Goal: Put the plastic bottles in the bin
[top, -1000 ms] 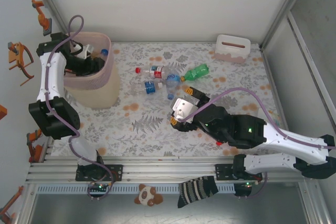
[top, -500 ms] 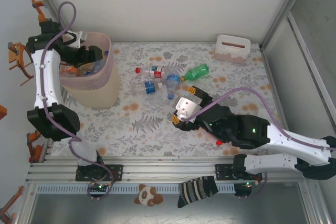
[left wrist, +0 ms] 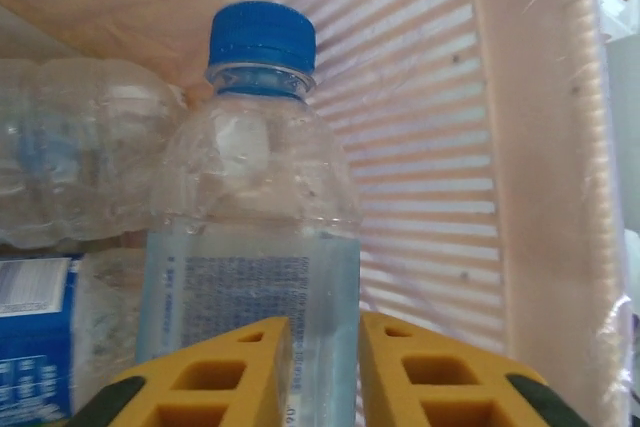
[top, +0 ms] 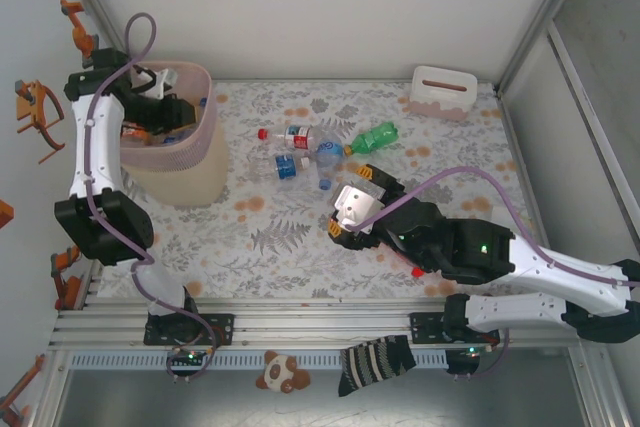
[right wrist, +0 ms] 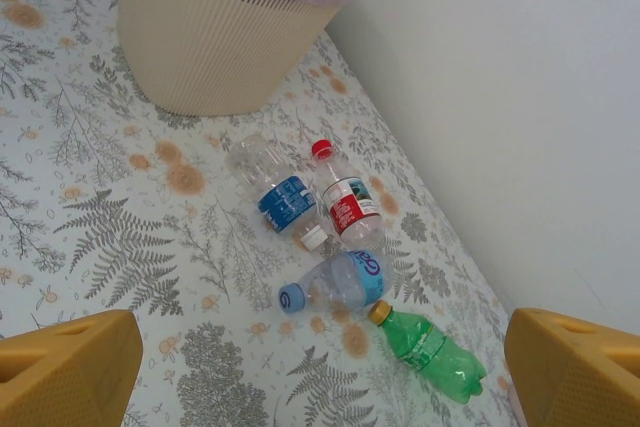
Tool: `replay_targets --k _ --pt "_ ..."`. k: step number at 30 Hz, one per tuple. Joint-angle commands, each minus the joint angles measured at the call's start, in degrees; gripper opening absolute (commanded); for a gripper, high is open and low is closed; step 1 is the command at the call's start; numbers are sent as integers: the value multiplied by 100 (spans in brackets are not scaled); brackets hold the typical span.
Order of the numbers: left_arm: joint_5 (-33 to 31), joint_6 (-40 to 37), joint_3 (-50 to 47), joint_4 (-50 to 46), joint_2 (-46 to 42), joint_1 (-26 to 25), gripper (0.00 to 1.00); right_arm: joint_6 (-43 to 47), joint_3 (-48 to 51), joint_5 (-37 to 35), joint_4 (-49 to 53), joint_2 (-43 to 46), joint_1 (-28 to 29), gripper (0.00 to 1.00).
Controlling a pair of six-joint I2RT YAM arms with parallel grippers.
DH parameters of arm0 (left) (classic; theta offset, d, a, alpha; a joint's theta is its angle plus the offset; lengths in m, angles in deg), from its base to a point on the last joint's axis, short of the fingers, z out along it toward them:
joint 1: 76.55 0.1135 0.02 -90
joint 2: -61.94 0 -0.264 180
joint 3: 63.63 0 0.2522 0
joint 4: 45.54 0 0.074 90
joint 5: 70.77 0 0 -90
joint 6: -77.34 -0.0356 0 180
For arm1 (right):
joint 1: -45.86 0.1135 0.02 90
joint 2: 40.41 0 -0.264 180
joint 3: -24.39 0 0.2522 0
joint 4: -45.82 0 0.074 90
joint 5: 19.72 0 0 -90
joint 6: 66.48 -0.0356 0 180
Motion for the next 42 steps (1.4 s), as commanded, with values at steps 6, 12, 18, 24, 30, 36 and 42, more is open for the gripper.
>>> replay_targets --k 6,12,18,24,30,36,42 --pt "-525 -131 -928 83 211 67 19 -163 -134 11 -89 -8 -20 92" --pt "-192 -11 -710 178 -51 117 18 -386 -261 -231 -85 -76 -107 92" --pt "228 265 -54 242 -453 238 21 -1531 -357 -6 93 -114 -1000 90" --pt "442 433 312 242 -780 269 25 -2521 -486 489 328 -386 -2102 87" --pt "453 562 387 317 -1182 269 27 -3708 -821 1113 570 -1200 -3109 81" --pt "474 685 240 458 -1628 276 29 -4602 -1354 1603 858 -2528 -3465 76" --pt "617 967 -329 926 -2276 269 32 -5130 -1250 2135 219 -3542 -3474 75"
